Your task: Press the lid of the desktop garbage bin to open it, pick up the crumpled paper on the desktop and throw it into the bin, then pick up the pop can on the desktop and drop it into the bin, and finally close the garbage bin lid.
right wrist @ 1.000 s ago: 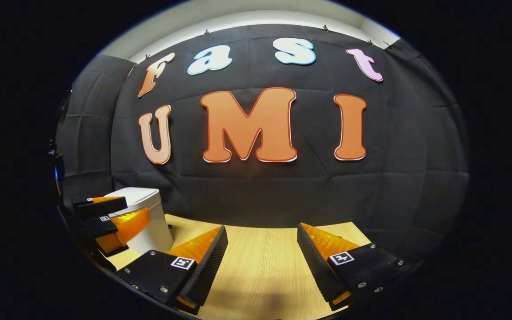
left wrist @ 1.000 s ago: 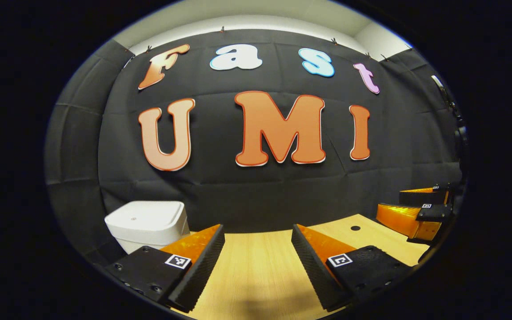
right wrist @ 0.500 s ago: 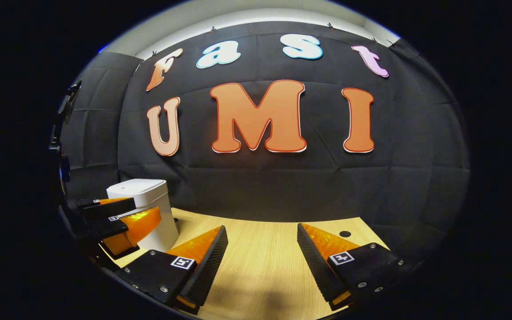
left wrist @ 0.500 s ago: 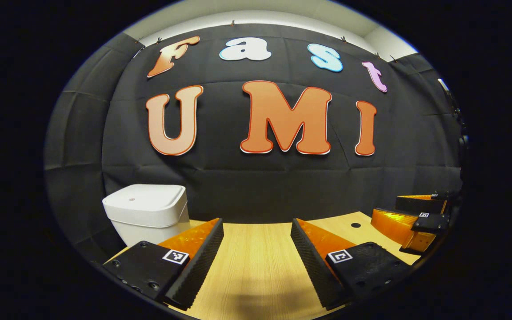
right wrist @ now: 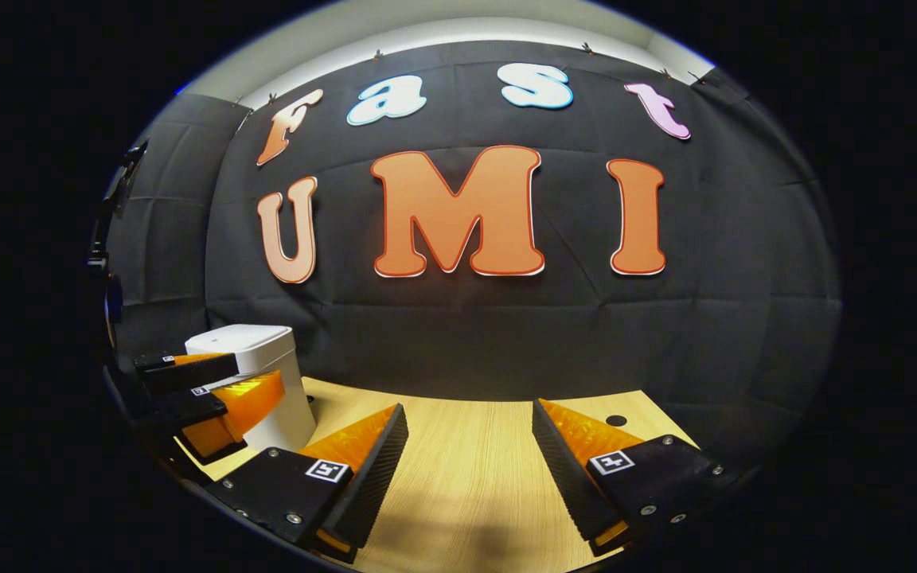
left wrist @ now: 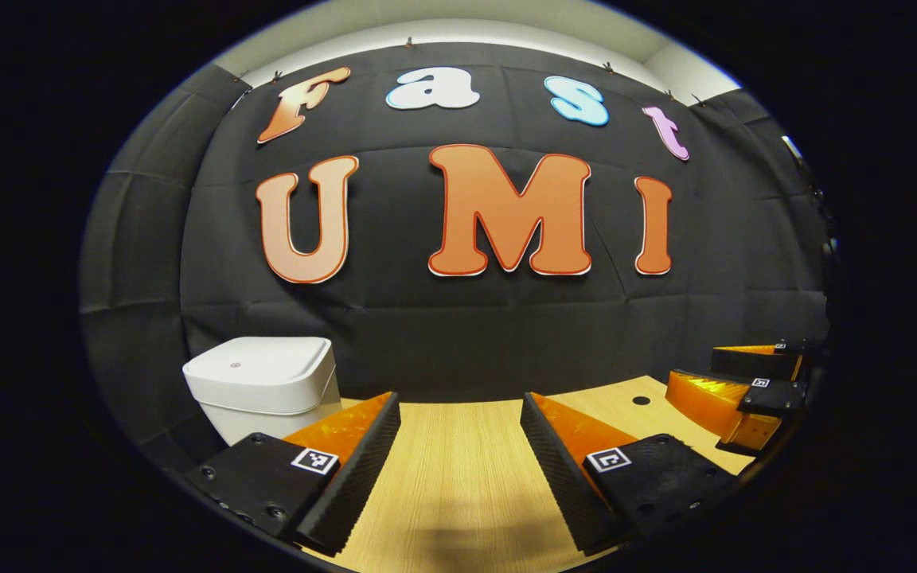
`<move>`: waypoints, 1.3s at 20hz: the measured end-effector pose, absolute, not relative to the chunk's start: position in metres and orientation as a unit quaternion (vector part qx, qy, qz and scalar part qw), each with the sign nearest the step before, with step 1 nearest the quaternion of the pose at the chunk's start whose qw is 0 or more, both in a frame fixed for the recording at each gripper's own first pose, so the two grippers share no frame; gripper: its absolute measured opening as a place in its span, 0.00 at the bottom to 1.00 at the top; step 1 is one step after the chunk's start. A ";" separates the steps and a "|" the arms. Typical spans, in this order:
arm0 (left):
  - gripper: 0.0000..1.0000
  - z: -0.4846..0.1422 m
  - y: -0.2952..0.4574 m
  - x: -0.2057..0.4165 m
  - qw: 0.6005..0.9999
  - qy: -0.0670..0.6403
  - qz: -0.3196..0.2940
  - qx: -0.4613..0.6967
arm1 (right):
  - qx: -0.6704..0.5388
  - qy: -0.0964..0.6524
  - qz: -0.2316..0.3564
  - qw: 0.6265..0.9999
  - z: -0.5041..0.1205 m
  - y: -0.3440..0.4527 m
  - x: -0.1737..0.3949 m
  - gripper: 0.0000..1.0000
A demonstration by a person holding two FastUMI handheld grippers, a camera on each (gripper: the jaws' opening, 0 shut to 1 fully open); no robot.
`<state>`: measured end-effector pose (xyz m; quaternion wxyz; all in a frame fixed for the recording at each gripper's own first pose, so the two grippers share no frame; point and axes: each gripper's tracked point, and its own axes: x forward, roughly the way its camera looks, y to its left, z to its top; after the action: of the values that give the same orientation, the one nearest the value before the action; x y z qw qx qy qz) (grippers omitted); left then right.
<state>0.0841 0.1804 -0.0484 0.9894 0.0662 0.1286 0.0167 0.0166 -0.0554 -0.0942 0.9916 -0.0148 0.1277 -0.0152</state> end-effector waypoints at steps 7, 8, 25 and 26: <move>0.98 -0.044 0.185 0.084 0.990 0.120 0.017 0.074 | -0.015 0.121 -0.014 0.992 -0.092 -0.051 0.021 0.94; 0.97 -0.043 0.186 0.083 0.990 0.119 0.018 0.074 | -0.016 0.119 -0.015 0.993 -0.092 -0.051 0.022 0.94; 0.97 -0.045 0.186 0.081 0.990 0.118 0.011 0.075 | -0.023 0.118 -0.013 0.993 -0.094 -0.043 0.023 0.94; 0.97 -0.045 0.186 0.080 0.990 0.118 0.012 0.076 | -0.023 0.119 -0.013 0.993 -0.094 -0.042 0.023 0.94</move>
<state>0.0803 0.1863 -0.0445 0.9900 0.0756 0.1184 0.0117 0.0229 -0.0423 -0.0938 0.9926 -0.0233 0.1186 -0.0127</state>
